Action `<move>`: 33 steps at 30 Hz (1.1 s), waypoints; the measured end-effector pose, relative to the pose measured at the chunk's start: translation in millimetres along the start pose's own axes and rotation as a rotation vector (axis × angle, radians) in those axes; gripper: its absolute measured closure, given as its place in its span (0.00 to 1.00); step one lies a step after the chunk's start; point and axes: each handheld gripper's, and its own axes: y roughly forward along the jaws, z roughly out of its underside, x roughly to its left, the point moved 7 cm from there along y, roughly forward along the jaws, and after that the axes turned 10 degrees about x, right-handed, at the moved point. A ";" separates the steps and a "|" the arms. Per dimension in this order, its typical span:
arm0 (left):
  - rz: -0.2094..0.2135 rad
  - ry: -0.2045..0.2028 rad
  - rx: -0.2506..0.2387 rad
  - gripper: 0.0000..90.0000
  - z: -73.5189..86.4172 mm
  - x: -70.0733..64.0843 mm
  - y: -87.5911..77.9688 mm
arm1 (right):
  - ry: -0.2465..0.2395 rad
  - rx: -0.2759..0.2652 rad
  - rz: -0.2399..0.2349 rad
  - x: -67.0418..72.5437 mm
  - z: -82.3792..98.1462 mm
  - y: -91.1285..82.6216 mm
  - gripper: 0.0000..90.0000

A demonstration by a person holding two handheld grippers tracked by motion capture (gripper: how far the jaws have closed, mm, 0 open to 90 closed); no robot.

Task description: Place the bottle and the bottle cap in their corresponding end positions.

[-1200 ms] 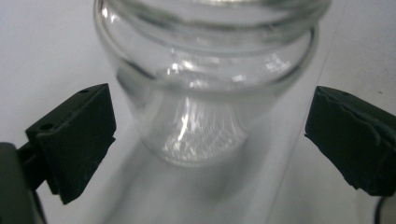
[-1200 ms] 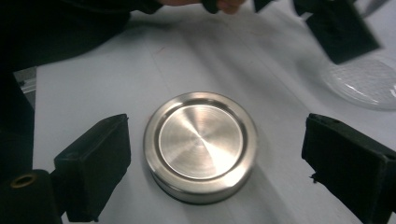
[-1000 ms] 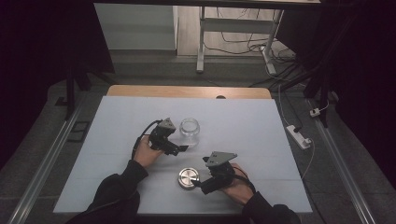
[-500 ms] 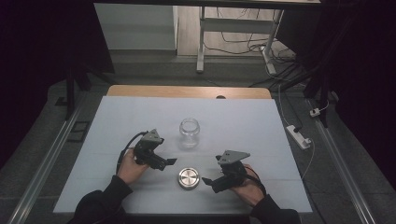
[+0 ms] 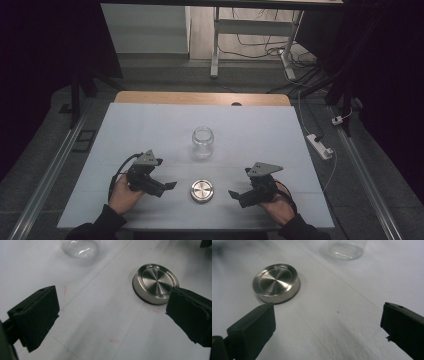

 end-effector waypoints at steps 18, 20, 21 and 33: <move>-0.041 -0.102 -0.043 0.00 52.9 -7.6 -38.0 | 0.112 -0.008 0.105 -20.7 30.8 -37.0 0.00; -0.047 -0.115 -0.045 0.00 59.4 -7.6 -41.5 | 0.123 -0.008 0.115 -23.0 35.2 -41.1 0.00; -0.048 -0.123 -0.044 0.00 62.8 -7.6 -43.4 | 0.130 -0.009 0.120 -23.9 37.2 -43.2 0.00; -0.069 -0.197 -0.040 0.00 95.7 -10.4 -58.5 | 0.224 -0.017 0.160 -34.4 62.3 -66.9 0.00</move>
